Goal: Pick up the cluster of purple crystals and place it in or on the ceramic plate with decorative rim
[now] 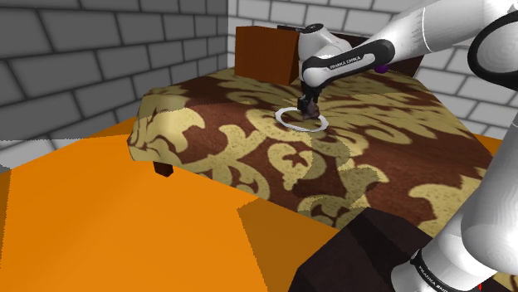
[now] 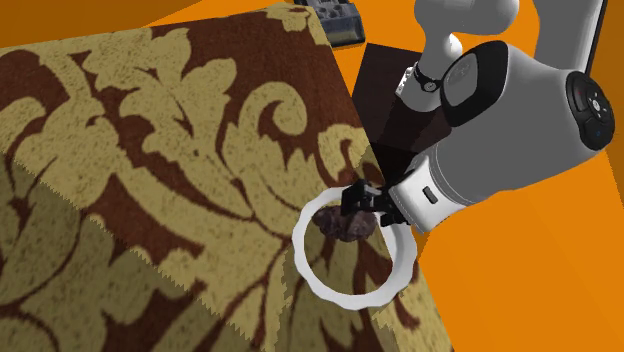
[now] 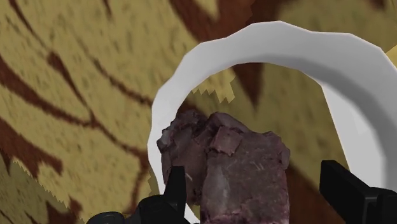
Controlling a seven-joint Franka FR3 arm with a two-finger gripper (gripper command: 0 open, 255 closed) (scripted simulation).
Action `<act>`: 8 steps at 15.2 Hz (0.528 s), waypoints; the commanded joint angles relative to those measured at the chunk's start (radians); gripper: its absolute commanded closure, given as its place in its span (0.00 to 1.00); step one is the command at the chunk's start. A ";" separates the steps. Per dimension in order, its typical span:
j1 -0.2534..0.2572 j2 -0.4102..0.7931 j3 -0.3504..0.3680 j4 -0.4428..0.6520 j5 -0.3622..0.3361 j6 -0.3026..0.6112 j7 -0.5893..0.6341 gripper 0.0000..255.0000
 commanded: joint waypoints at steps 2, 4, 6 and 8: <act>-0.002 0.005 -0.003 -0.019 0.001 -0.012 0.002 0.00; -0.006 0.017 -0.004 -0.002 0.005 -0.014 -0.006 0.00; 0.007 -0.009 0.005 0.025 0.011 -0.072 -0.010 0.00; 0.019 -0.028 0.014 0.055 0.017 -0.124 -0.013 0.00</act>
